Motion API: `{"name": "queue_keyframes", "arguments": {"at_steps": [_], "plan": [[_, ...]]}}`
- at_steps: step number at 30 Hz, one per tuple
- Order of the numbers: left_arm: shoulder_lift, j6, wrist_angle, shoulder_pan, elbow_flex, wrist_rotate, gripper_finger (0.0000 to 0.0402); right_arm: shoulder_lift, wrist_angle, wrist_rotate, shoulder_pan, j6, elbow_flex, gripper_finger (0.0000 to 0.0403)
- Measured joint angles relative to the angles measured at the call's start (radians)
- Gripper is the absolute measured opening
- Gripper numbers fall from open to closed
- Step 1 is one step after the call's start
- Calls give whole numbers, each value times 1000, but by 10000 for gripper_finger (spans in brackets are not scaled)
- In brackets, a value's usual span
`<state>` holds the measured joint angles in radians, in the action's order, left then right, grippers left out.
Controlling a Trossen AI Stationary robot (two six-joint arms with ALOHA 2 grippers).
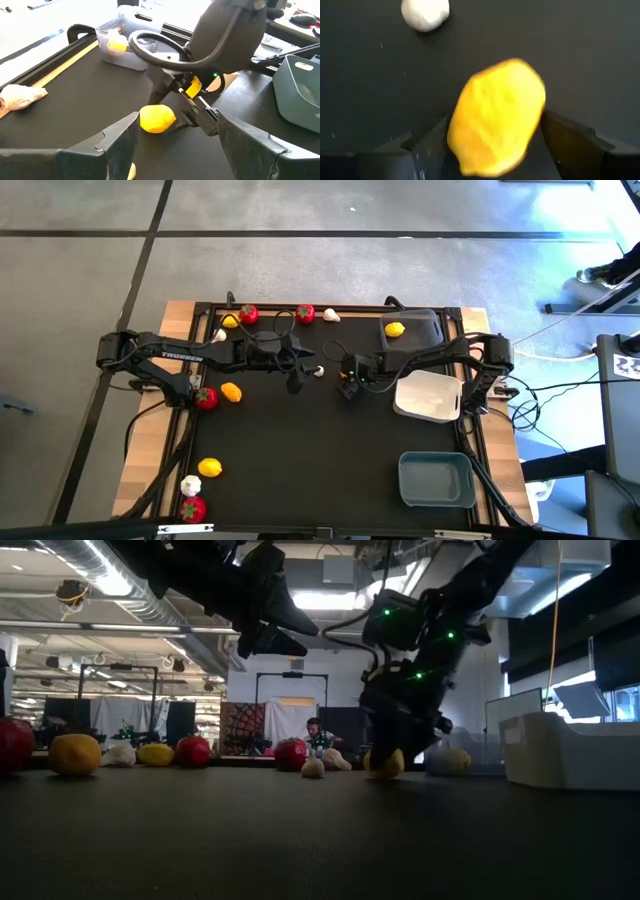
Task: Sort produce into baskets
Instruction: Put the lemon into the black bin
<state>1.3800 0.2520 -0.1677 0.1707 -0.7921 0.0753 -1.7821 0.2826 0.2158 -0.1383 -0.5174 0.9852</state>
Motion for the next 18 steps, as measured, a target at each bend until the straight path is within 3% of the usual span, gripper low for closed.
{"name": "queue_keyframes", "arguments": {"at_steps": [8,18], "plan": [[0,1,0,0,0,0,260,-13,-12,2,0,3,1,290],[0,0,0,0,0,0,260,-35,-32,3,0,79,1,171]]}}
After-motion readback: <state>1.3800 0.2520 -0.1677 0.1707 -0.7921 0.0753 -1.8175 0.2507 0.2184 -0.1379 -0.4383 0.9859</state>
